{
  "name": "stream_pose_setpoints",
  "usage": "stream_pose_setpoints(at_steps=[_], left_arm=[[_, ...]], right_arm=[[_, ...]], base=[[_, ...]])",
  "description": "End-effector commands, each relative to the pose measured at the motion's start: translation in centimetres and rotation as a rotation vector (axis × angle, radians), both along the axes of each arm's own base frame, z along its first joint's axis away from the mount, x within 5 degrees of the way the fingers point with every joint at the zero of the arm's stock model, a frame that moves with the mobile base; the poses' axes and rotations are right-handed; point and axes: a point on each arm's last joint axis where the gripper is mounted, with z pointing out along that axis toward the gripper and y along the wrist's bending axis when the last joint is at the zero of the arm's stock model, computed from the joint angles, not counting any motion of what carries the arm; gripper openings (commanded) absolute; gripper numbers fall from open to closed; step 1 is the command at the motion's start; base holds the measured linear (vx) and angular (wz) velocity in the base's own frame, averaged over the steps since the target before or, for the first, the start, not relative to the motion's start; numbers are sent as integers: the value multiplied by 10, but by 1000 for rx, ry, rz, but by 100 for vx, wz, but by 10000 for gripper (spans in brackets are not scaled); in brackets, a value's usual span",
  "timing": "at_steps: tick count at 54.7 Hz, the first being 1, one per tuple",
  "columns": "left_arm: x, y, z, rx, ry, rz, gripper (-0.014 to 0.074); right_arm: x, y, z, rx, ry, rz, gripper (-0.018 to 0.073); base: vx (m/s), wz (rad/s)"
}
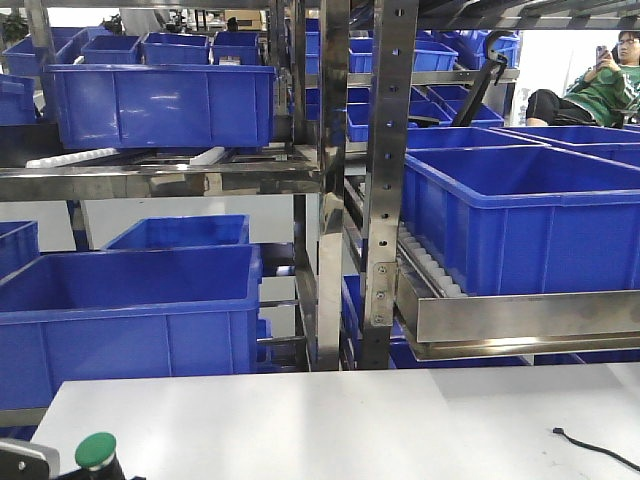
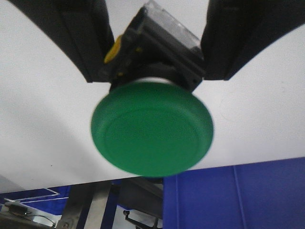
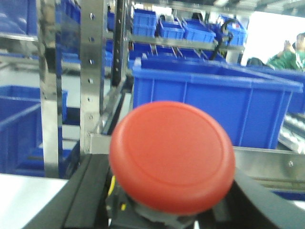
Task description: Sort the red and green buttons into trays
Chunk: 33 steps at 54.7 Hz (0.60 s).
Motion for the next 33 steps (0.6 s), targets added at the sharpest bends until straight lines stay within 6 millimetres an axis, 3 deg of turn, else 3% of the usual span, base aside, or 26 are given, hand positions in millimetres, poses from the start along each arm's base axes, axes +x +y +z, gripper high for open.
stream_pose_setpoints(at_steps=[1, 11, 21, 33], left_arm=[[-6, 0, 36, -24, -84, -9, -1], [-23, 6, 86, 30, -46, 12, -1], [-50, 24, 144, 79, -116, 131, -1], [-94, 44, 170, 91, -144, 255, -1]], right_arm=[[0, 1, 17, -9, -88, 19, -8], [0, 0, 15, -1, -64, 8, -8], [0, -2, 8, 45, 7, -22, -8], [-7, -3, 9, 45, 23, -38, -8]], base=[[0, 0], [0, 0], [0, 0], [0, 0]])
